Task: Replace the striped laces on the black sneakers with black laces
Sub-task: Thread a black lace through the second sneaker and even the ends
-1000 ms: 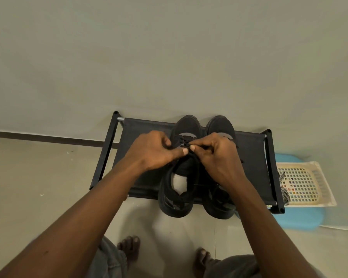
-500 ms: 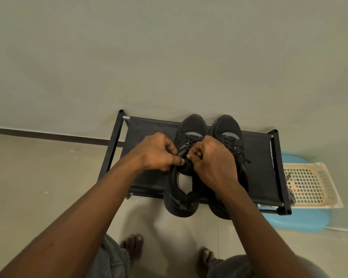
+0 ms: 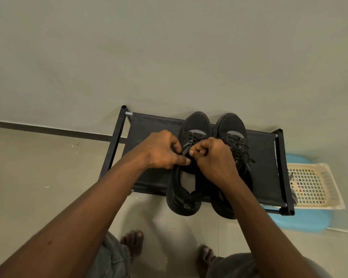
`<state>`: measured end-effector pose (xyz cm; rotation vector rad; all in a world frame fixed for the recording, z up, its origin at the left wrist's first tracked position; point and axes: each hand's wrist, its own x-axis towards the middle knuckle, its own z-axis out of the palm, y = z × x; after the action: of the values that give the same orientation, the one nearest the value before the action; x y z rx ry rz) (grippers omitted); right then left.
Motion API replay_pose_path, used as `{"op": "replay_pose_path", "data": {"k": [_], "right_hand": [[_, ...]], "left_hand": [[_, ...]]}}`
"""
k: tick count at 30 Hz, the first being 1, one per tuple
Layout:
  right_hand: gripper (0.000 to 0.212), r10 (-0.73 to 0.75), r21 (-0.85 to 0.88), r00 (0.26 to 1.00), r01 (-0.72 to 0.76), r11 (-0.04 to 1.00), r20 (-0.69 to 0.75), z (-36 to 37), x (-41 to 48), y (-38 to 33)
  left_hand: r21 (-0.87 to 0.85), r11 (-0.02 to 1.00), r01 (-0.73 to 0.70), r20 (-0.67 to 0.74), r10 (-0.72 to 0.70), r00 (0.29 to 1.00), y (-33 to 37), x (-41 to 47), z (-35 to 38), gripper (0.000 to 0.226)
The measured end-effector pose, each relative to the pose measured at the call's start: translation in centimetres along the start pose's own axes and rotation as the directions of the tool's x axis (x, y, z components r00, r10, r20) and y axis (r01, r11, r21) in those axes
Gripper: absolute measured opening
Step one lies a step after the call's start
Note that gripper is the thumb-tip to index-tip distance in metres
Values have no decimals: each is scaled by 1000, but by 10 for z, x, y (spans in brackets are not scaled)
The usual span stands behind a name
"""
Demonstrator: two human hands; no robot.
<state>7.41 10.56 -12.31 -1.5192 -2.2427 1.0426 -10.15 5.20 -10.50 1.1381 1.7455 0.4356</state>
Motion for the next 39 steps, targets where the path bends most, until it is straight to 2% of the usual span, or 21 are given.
{"op": "replay_pose_path", "data": {"k": [3, 8, 11, 13, 16, 21, 23, 28, 33, 36, 39], "right_hand": [[12, -36, -43, 997, 39, 998, 68, -6, 1, 1], [11, -103, -190, 994, 93, 977, -46, 4, -2, -1], [6, -35, -118, 996, 25, 993, -86, 8, -2, -1], [5, 1, -44, 996, -4, 999, -86, 10, -1, 1], [9, 27, 44, 997, -24, 999, -67, 8, -1, 1], [10, 39, 83, 999, -37, 996, -26, 5, 0, 3], [7, 42, 81, 999, -40, 996, -25, 4, 0, 3], [11, 37, 105, 999, -34, 994, -27, 3, -2, 3], [3, 43, 32, 998, -42, 999, -45, 4, 0, 3], [14, 36, 38, 999, -37, 999, 13, 3, -1, 4], [18, 10, -26, 998, -11, 1000, -55, 7, -2, 4]], "left_hand": [[-43, 999, 11, 30, -10, 1000, -2, 0, -2, 37], [-78, 997, 16, 63, -11, 998, -1, -1, -5, 41], [-40, 999, -19, 68, 22, 997, -4, -1, -5, 37], [-9, 999, -49, 78, 49, 996, -5, -1, -6, 25], [-45, 998, -48, 71, 51, 996, -7, -2, -7, 18], [-13, 991, -130, -133, 127, 983, -4, 3, 1, 9], [21, 988, -152, -161, 154, 975, -2, 7, 3, 9], [5, 987, -160, -106, 160, 981, -2, 10, -1, 5], [5, 986, -165, -77, 165, 983, -1, 11, -3, 7], [-9, 987, -161, -57, 160, 985, -2, 11, -4, 7], [-19, 987, -158, -45, 157, 987, -4, 12, -4, 5]]}}
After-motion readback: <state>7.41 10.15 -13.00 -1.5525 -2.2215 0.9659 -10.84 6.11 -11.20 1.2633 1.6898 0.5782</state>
